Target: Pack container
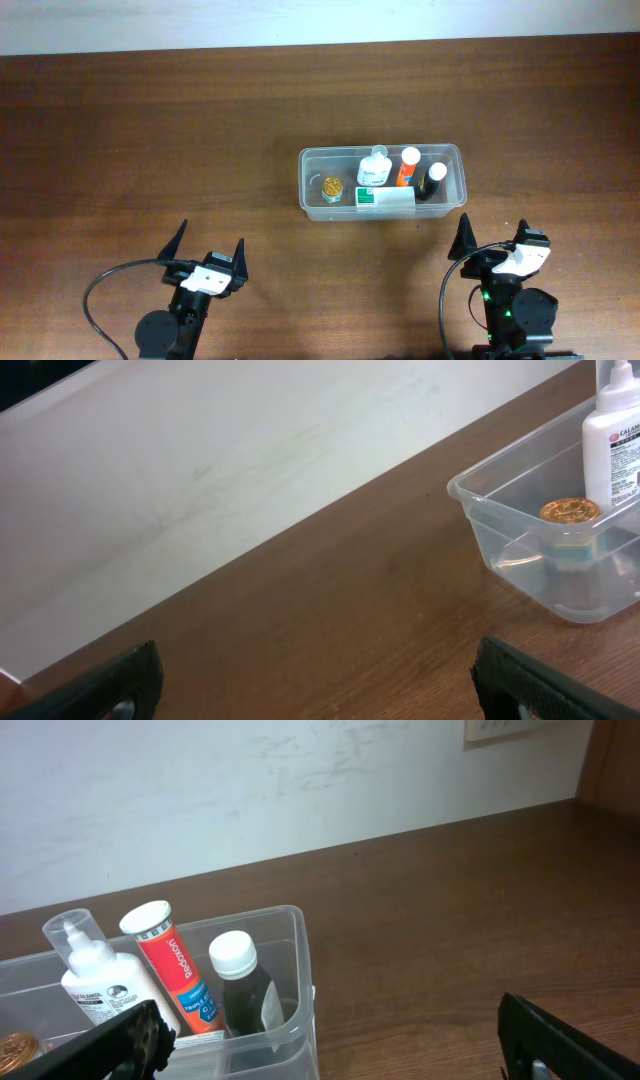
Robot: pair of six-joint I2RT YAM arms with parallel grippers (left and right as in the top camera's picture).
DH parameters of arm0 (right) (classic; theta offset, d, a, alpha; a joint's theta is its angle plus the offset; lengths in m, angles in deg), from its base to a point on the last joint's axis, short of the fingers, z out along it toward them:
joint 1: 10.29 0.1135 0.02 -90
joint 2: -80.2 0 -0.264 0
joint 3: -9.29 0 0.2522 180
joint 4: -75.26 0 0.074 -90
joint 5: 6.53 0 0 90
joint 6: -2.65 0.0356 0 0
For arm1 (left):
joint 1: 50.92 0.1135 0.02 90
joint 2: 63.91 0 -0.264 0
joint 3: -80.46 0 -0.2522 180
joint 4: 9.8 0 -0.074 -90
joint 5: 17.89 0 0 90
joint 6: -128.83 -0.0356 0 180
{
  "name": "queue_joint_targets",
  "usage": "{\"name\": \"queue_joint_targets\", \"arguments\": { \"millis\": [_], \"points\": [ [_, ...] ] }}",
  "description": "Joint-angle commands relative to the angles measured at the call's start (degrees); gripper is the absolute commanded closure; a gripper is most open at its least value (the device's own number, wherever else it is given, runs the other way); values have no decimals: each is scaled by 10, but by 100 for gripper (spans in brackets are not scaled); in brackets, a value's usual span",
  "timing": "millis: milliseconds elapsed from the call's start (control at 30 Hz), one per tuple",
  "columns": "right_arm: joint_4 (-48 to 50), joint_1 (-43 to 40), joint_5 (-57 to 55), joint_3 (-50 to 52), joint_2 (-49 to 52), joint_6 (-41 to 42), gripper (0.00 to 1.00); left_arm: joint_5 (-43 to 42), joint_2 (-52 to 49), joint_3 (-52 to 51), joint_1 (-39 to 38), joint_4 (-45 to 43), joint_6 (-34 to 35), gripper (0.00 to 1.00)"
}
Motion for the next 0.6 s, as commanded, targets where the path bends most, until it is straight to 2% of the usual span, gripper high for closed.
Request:
{"name": "queue_joint_targets", "arguments": {
  "millis": [0,567],
  "points": [
    [2,9,7,6,-7,-8,2,-10,5,-1,3,3,-3,1],
    [2,25,7,6,-7,-8,2,-10,5,-1,3,3,-3,1]
  ]
}}
